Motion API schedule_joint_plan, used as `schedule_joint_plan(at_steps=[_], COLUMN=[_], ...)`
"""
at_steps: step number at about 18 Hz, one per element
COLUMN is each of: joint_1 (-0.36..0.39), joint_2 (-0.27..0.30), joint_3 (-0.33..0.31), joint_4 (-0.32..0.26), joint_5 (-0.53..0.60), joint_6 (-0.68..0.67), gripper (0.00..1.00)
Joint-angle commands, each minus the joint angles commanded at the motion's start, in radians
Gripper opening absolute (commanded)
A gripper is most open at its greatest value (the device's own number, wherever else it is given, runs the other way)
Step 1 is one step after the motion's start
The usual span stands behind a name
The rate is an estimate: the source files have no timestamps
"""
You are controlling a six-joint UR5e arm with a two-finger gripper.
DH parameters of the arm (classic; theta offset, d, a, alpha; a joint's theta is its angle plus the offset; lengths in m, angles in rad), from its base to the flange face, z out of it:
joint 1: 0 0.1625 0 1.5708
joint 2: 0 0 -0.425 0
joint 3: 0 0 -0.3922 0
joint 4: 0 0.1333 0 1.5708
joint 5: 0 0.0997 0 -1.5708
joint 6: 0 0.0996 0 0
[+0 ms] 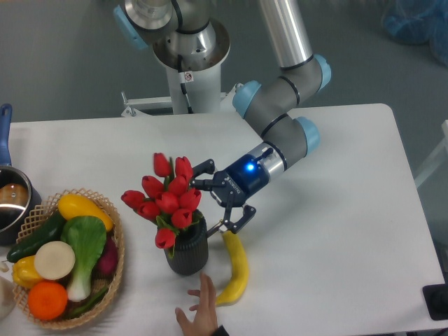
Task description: Insert the flowers into the vase
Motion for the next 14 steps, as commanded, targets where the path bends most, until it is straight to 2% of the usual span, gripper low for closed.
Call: schedule_joint_plan(at_steps=[4, 10, 12, 14], joint_1=[0.075, 0.213, 0.258, 0.325], joint_2=[0.035, 0.072, 0.095, 0.124], joint_3=[-0.006, 0.026, 0.072, 0.092], joint_4=[0.002, 0.003, 0.003, 0.002], joint_5=[0.012, 0.028, 0.156, 0.279], joint_6=[0.011, 0.011, 0.000, -0.006], gripper=[1.00, 1.00, 1.00, 1.00])
